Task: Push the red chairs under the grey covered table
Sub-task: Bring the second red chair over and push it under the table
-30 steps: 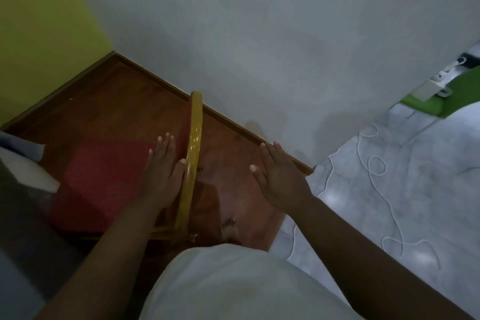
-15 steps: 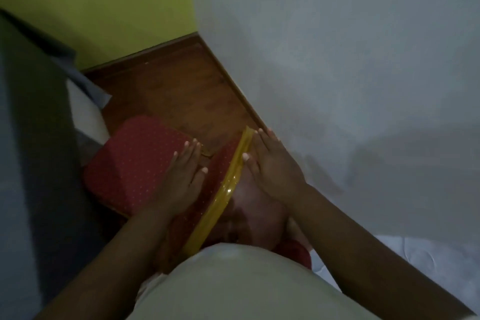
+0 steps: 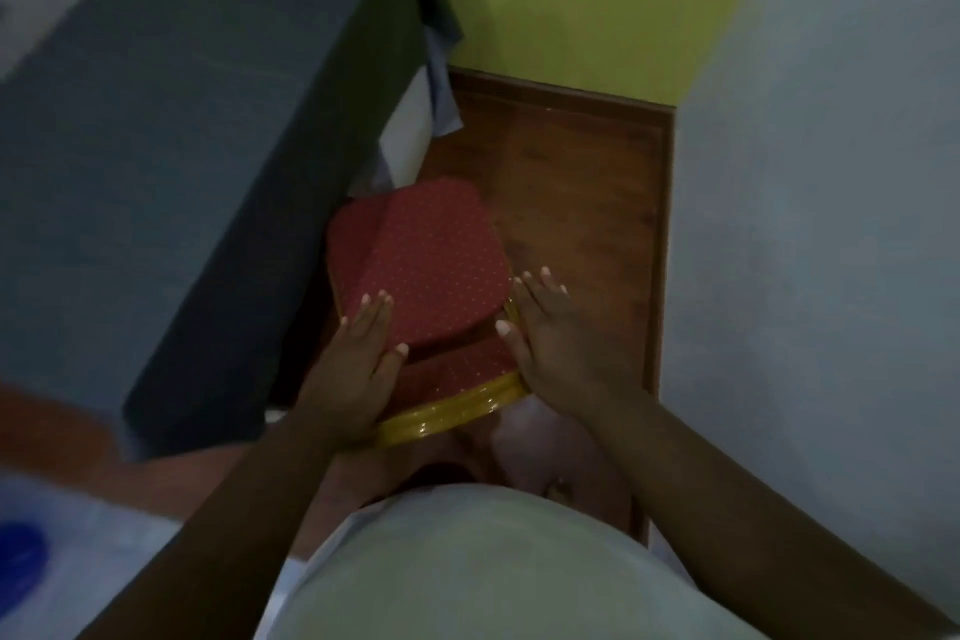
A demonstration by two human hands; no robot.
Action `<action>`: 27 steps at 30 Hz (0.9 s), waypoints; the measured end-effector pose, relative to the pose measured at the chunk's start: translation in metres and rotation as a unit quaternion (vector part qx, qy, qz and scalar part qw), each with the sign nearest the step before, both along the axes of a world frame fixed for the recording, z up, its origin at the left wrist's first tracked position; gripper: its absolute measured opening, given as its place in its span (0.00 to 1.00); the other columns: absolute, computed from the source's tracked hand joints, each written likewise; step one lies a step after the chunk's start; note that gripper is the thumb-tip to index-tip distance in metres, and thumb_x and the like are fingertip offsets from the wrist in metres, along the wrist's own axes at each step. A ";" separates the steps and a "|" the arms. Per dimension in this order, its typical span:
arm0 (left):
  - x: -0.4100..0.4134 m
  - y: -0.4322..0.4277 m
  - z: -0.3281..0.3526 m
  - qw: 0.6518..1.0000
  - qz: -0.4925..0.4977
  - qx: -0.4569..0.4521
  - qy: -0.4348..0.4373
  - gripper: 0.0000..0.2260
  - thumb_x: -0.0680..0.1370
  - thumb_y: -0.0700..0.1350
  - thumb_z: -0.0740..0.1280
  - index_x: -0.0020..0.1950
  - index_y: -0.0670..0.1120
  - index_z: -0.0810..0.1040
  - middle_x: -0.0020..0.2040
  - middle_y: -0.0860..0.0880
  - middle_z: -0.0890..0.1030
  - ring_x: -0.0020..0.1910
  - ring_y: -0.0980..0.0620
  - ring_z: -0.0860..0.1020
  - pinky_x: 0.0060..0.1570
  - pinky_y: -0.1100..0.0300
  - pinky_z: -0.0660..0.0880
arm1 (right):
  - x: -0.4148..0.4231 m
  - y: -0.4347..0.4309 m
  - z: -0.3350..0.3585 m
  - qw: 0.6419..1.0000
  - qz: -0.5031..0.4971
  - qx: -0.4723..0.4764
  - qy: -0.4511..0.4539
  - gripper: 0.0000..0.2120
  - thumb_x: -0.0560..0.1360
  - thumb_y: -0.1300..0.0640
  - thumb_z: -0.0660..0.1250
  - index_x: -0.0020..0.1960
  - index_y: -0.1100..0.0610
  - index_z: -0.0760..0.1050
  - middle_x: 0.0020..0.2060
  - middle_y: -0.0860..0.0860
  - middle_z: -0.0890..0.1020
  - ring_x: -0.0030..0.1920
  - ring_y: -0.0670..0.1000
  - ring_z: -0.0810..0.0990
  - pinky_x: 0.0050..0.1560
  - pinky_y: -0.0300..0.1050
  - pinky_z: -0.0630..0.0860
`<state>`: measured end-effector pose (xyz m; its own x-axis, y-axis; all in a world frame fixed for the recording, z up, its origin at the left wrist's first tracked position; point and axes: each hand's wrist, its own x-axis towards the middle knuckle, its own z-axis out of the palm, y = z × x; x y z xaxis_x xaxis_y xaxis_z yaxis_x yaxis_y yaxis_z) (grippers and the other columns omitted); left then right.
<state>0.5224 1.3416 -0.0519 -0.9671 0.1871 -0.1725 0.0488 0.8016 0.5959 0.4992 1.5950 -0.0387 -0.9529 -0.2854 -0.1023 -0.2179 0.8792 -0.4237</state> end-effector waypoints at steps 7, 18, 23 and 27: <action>0.046 0.006 0.012 0.993 0.115 -0.026 -0.006 0.31 0.77 0.56 0.48 0.78 0.44 0.52 0.79 0.47 0.55 0.77 0.52 0.49 0.75 0.52 0.45 | -0.010 0.005 -0.006 0.996 0.070 -0.049 -0.015 0.35 0.78 0.39 0.47 0.74 0.63 0.63 0.73 0.60 0.67 0.76 0.59 0.58 0.75 0.55 0.57; 0.055 -0.003 0.000 0.992 0.121 -0.026 0.037 0.30 0.74 0.51 0.48 0.77 0.43 0.57 0.76 0.48 0.59 0.77 0.50 0.54 0.74 0.52 0.51 | -0.007 0.007 -0.012 0.993 0.096 -0.067 0.005 0.30 0.79 0.48 0.46 0.74 0.63 0.63 0.74 0.57 0.67 0.77 0.55 0.56 0.74 0.45 0.49; 0.057 -0.007 -0.006 0.991 0.126 0.007 0.044 0.30 0.74 0.48 0.49 0.77 0.43 0.55 0.77 0.46 0.59 0.77 0.49 0.54 0.74 0.50 0.52 | -0.007 0.006 -0.017 0.992 0.088 -0.084 0.020 0.27 0.80 0.50 0.49 0.74 0.63 0.63 0.74 0.57 0.66 0.77 0.54 0.54 0.75 0.43 0.48; 0.059 -0.005 -0.005 0.989 0.142 0.011 0.048 0.31 0.74 0.48 0.49 0.77 0.44 0.53 0.77 0.47 0.57 0.77 0.49 0.52 0.74 0.51 0.50 | -0.005 0.007 -0.019 0.990 0.082 -0.113 0.033 0.26 0.79 0.53 0.50 0.75 0.62 0.62 0.75 0.56 0.65 0.78 0.53 0.51 0.77 0.46 0.50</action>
<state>0.5815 1.3363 -0.0573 -0.9930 -0.0906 -0.0757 -0.1181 0.7780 0.6171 0.4941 1.6025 -0.0574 -0.8940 -0.4460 0.0429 -0.3845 0.7144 -0.5847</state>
